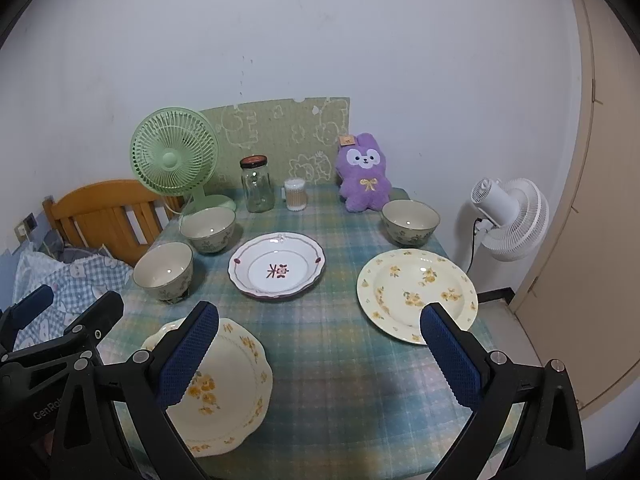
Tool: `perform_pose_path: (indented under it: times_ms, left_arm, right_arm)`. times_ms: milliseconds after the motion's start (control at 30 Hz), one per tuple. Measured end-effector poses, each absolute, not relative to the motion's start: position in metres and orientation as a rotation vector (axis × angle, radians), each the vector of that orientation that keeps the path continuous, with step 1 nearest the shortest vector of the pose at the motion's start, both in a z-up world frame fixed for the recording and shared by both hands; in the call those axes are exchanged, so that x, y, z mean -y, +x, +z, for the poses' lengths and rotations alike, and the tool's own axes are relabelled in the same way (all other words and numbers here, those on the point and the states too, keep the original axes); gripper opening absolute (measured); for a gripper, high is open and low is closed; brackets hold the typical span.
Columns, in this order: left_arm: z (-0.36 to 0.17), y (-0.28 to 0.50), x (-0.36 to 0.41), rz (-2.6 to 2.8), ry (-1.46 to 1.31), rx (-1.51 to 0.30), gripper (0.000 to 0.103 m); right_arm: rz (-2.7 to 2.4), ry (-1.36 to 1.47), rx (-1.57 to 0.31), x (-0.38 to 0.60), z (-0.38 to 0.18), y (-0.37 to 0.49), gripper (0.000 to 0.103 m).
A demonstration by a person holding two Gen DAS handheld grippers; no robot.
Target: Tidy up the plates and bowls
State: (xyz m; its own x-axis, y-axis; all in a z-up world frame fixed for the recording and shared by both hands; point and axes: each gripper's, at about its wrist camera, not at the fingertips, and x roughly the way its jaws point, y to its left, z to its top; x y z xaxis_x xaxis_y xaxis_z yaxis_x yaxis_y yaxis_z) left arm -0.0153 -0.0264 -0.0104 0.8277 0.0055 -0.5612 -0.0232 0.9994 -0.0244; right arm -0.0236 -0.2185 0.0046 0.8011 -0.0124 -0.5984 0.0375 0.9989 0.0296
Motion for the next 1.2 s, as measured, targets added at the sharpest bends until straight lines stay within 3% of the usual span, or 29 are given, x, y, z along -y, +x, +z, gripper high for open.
perform_pose_path:
  times_ms: [1200]
  left_arm:
    - [-0.0138, -0.0122, 0.0276, 0.015, -0.040, -0.598, 0.099]
  right_arm:
    - [-0.024, 0.032, -0.638, 0.2225, 0.0003, -0.0192, 0.102]
